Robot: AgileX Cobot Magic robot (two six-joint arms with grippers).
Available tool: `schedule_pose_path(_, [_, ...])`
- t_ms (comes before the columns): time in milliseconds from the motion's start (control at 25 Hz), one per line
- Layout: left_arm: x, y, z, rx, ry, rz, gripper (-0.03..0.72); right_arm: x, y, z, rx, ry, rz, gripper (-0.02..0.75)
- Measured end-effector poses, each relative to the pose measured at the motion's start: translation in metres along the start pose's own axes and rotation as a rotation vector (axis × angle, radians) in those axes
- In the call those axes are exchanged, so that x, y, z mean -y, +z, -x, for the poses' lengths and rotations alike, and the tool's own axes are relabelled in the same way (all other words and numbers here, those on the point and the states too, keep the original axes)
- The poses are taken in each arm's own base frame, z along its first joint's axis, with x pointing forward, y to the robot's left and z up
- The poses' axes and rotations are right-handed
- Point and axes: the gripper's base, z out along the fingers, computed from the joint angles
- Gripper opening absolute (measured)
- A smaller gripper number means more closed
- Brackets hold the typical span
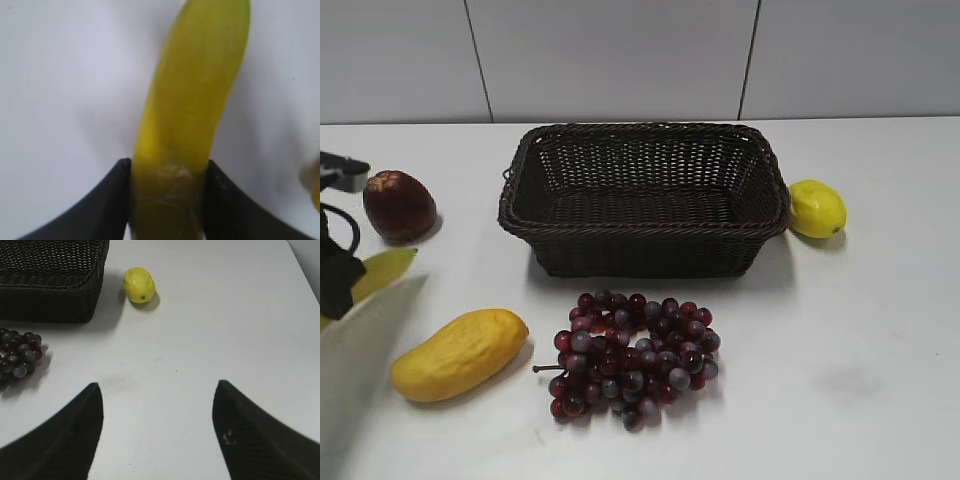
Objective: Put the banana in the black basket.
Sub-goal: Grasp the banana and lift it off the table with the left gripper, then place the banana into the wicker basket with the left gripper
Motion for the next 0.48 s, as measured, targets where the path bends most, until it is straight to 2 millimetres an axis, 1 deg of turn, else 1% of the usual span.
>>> schedule_pose_path(160, [0.009,-0.056,0.034,0.135,0.086,0.001,0.402,0.0,0.0,0.0,0.0,0.0,0.0,0.519])
schedule_pose_path(280, [0.026,-0.093,0.057,0.227,0.187,-0.01,0.402,0.0,0.0,0.0,0.0,0.0,0.0,0.519])
schedule_pose_path(400, [0.046,-0.121,0.077,0.302,0.283,-0.003,0.402,0.0,0.0,0.0,0.0,0.0,0.0,0.519])
schedule_pose_path(480, [0.059,-0.132,0.09,0.345,0.347,0.013,0.402,0.0,0.0,0.0,0.0,0.0,0.0,0.519])
